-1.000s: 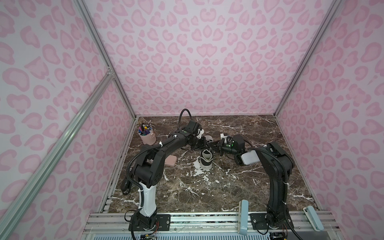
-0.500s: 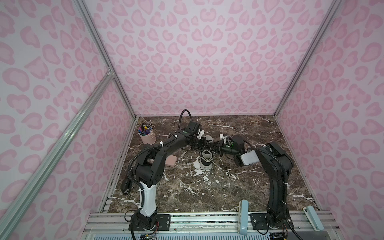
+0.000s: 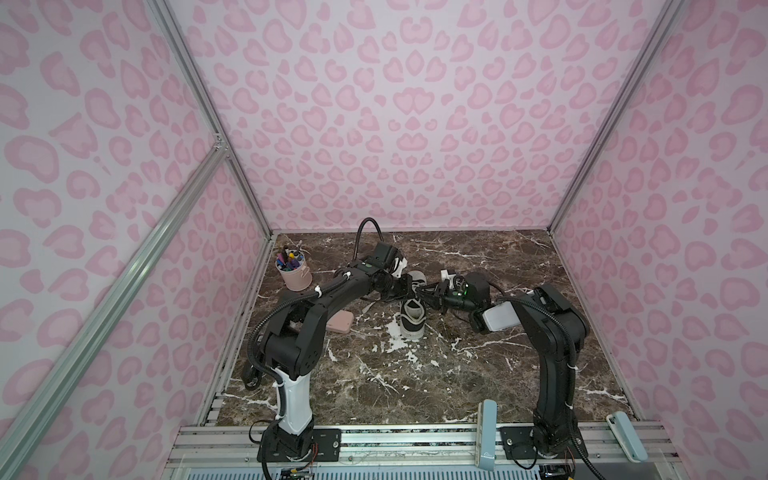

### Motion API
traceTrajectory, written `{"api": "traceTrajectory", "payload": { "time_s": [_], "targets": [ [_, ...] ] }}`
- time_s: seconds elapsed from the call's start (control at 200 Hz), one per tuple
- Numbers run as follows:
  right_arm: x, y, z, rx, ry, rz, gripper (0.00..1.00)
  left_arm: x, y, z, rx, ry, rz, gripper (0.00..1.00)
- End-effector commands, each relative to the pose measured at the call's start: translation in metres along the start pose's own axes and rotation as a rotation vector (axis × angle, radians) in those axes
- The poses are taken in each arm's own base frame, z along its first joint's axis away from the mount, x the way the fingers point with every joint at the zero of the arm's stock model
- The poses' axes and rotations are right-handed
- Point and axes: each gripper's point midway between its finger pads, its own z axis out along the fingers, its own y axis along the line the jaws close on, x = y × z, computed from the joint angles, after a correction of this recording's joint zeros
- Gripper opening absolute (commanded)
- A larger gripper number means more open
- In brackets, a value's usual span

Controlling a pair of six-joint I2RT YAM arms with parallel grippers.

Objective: Tie the shoes

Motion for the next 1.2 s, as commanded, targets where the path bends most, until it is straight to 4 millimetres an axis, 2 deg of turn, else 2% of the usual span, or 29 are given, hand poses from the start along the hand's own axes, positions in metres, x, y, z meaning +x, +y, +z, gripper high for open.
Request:
{"api": "traceTrajectory", "payload": {
  "time_s": [0.0,0.335,0.42,0.62,0.87,1.05,1.2],
  "targets": [
    [-0.002,0.001,-0.004,-0.005,-0.011,-0.027,0.26,0.004,0.003,-0.005,-0.02,0.005,0.006,0.05],
    [-0.003,0.0,-0.014,0.032,-0.017,-0.05,0.29,0.009,0.002,-0.016,-0.027,-0.011,0.004,0.09],
    [-0.002,0.0,-0.015,0.03,-0.017,-0.053,0.29,0.01,0.003,-0.015,-0.028,-0.006,0.004,0.04],
    [-0.003,-0.001,-0.019,0.056,-0.027,-0.068,0.31,0.01,-0.002,-0.022,-0.022,-0.017,-0.002,0.04],
    [-0.01,-0.014,-0.053,0.253,-0.083,-0.156,0.35,-0.005,-0.037,-0.056,0.004,-0.061,0.043,0.04],
    [-0.005,-0.006,-0.081,0.484,-0.073,-0.448,0.38,-0.019,-0.071,-0.069,0.055,-0.093,0.085,0.04],
    [0.005,0.011,-0.084,0.547,-0.024,-0.681,0.41,-0.03,-0.091,-0.069,0.09,-0.094,0.1,0.03]
  ]
}}
